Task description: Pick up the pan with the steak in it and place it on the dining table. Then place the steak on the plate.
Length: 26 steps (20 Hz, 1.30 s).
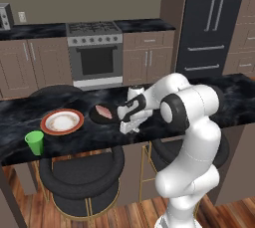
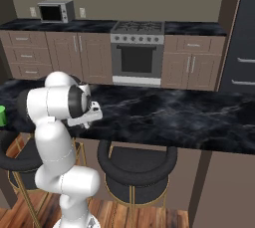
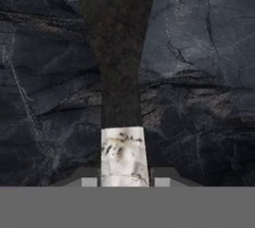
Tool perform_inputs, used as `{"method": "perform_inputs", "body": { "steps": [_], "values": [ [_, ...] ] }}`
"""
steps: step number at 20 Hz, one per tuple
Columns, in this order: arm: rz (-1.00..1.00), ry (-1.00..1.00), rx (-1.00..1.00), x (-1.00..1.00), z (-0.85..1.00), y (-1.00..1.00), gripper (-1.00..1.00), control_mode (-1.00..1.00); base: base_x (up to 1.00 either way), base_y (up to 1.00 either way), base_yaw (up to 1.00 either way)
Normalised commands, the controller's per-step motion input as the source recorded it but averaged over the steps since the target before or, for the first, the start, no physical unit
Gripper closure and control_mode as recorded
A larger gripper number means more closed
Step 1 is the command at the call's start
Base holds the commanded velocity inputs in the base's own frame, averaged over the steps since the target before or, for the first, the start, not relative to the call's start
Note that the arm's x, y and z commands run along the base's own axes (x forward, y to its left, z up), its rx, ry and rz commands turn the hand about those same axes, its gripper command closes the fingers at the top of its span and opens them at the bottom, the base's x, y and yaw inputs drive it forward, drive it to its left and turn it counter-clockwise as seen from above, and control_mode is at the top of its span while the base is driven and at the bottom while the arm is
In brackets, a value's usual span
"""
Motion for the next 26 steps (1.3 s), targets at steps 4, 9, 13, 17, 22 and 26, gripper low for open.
{"method": "perform_inputs", "body": {
  "steps": [4, 9, 13, 17, 22, 26],
  "values": [
    [0.0, -0.02, 0.05, -0.02, 0.36, -0.06, -1.0, -1.0, 0.0, 0.0, 0.0],
    [0.0, 0.0, 0.03, -0.02, 0.46, -0.02, -1.0, -1.0, 0.0, 0.0, 0.0],
    [0.0, 0.0, 0.02, 0.13, 0.46, 0.05, -1.0, -1.0, 0.0, 0.0, 0.0],
    [0.0, 0.0, 0.03, 0.33, 0.19, 0.23, -1.0, -1.0, 0.0, 0.0, 0.0],
    [0.0, -0.04, 0.03, 0.33, 0.04, 0.29, -1.0, -1.0, 0.0, 0.0, 0.0],
    [0.01, -0.12, 0.06, 0.12, 0.02, 0.3, -1.0, -1.0, 0.0, 0.0, 0.0]
  ]
}}
